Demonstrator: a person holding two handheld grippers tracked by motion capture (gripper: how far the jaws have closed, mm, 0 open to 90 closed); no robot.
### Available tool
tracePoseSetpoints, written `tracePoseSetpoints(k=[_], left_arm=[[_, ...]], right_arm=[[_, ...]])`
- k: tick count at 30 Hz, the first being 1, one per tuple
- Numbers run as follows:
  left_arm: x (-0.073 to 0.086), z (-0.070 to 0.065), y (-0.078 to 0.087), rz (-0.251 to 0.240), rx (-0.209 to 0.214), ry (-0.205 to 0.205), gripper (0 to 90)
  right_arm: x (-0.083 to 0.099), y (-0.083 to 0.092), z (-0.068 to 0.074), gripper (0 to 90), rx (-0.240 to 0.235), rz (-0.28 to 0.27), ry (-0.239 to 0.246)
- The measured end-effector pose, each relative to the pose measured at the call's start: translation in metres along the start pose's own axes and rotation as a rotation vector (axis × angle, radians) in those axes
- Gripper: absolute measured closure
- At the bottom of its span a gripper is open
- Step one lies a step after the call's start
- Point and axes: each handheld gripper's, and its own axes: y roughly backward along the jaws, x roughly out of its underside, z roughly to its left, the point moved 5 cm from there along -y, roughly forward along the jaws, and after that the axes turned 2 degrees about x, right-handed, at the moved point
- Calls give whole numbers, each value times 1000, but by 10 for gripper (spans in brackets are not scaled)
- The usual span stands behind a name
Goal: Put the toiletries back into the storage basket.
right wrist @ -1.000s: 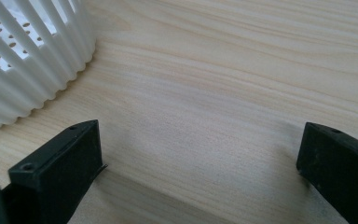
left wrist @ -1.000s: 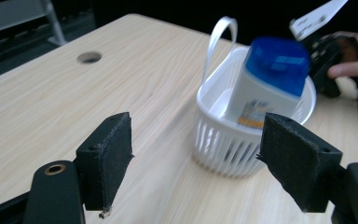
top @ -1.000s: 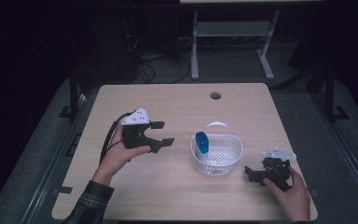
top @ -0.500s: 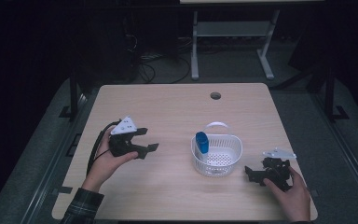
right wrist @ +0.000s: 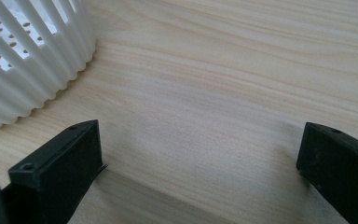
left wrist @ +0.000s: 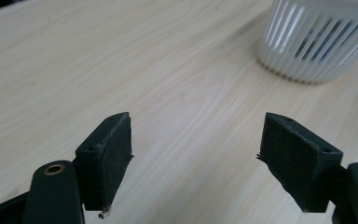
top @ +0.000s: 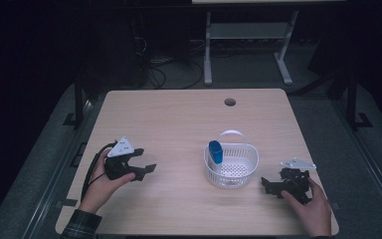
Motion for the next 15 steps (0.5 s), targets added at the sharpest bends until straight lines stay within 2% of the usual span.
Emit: tracePoseSetpoints(k=[5, 9, 15], left_arm=[[19, 3, -1, 50, -35, 6, 246], [32, 3, -1, 109, -66, -9, 245], [52, 1, -1, 183, -77, 0, 229]], right_arm=[[0, 0, 0, 0, 0, 0, 0], [0, 0, 0, 0, 0, 0, 0], [0, 0, 0, 0, -1, 1, 1]])
